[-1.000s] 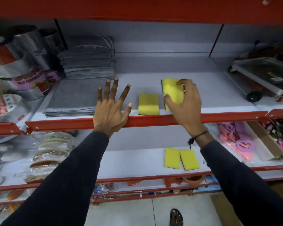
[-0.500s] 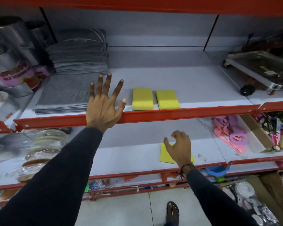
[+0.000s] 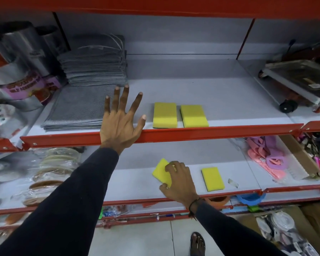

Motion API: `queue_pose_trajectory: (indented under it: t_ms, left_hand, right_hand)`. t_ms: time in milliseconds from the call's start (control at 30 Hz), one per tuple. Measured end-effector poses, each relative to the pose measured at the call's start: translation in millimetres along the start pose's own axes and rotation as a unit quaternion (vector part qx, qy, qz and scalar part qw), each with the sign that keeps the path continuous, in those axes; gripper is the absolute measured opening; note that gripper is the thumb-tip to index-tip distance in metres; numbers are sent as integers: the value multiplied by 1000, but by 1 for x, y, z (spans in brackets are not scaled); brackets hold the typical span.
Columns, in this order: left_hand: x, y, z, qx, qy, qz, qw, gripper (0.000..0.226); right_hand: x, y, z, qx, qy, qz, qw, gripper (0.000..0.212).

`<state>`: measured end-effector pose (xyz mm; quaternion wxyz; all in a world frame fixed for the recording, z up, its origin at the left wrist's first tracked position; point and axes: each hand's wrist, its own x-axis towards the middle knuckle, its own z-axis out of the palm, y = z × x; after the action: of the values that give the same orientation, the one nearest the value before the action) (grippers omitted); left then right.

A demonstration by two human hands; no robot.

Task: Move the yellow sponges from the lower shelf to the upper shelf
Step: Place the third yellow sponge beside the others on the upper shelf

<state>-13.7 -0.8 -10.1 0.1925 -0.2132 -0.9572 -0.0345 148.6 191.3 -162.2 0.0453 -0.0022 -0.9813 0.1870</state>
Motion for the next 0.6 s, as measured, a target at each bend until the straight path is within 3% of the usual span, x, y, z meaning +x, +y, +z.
queue_pose_trajectory:
  t_ms: [67,133,233,300,367,433,500,533,600]
  left_hand:
    - [0,1,0,5,0,-3,1000,80]
    - [0,1,0,6,3,-5,1000,82]
    - [-1,0,0,1,6,-5,1000,85]
    - [-2,0,0,-2,4,-4,1000,87]
    - [-2,0,-1,-5,4,-2,1000,89]
    - [-2,-1,-2,-4,3,-1,1000,89]
    - [-1,0,-2,1,4,2,1000,88]
    - [-2,0,-1,4,6,3,1000,86]
    - [-1,0,-1,6,9,4,1000,84]
  right_hand:
    - [-4,-17,-24,95,154,-91,979,50]
    - [-2,-27,-58,157,272,-129,941,49]
    - [26,-20,-126,173,400,-88,896,46]
    - [53,0,-168,145,452,-12,880,44]
    - [72,22,-197,113,441,100,885,45]
    - [87,42,-209,65,330,190,922,50]
    - [92,55,-211,5,205,226,952,54]
    - [93,59,-211,-7,191,222,956,53]
    - [88,62,-212,12,265,190,945,46]
